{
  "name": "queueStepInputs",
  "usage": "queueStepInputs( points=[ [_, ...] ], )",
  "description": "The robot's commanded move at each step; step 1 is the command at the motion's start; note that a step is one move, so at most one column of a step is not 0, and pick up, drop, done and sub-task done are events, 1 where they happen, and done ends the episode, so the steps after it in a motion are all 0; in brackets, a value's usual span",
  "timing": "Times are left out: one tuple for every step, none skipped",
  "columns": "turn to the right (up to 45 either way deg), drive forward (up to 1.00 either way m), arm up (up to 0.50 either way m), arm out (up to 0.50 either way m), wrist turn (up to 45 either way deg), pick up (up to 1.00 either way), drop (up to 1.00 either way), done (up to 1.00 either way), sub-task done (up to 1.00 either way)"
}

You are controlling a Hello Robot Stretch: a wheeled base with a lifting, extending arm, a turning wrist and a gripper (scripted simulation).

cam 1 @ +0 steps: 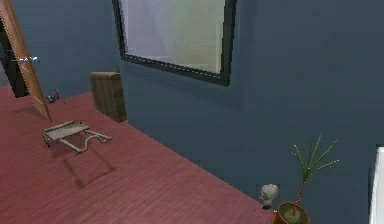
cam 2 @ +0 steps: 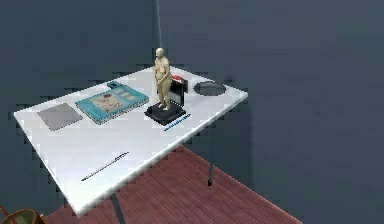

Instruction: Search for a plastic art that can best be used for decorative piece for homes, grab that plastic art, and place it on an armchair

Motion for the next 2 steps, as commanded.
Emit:
queueStepInputs(
  points=[
    [0.0,0.0,0.38,0.0,0.0,0.0,0.0,0.0,0.0],
    [0.0,0.0,0.0,0.5,0.0,0.0,0.0,0.0,0.0]
  ],
)
